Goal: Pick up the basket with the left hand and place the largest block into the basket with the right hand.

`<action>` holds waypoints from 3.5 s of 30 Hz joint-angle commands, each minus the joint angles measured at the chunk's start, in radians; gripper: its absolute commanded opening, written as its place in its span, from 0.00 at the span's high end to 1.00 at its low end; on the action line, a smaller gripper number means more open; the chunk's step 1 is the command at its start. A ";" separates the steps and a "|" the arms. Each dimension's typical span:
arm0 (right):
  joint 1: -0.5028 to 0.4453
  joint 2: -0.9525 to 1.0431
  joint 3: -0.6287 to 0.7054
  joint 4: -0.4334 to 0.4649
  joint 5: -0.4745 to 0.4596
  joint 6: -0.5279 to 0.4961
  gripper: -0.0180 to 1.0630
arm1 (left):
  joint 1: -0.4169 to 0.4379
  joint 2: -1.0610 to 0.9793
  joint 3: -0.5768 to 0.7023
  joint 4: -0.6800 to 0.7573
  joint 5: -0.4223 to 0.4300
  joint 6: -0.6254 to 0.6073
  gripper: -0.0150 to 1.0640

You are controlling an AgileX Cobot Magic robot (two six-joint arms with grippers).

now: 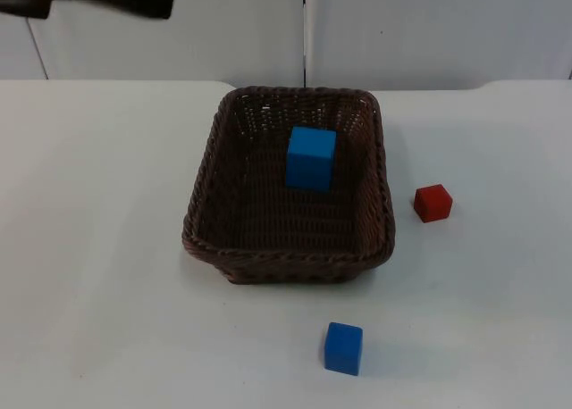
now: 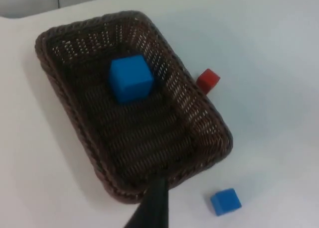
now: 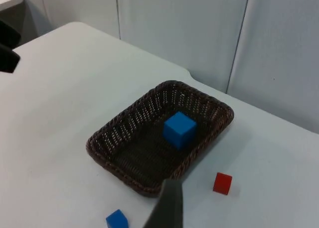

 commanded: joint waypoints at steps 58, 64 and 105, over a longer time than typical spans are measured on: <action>-0.002 -0.534 0.429 0.069 0.193 -0.001 0.31 | -0.005 -0.971 0.324 0.394 0.425 -0.270 0.18; -0.002 -0.534 0.429 0.071 0.193 -0.001 0.31 | -0.005 -0.971 0.341 0.376 0.415 -0.267 0.18; -0.002 -0.534 0.429 0.076 0.193 -0.001 0.02 | -0.005 -0.971 0.344 0.393 0.417 -0.259 0.01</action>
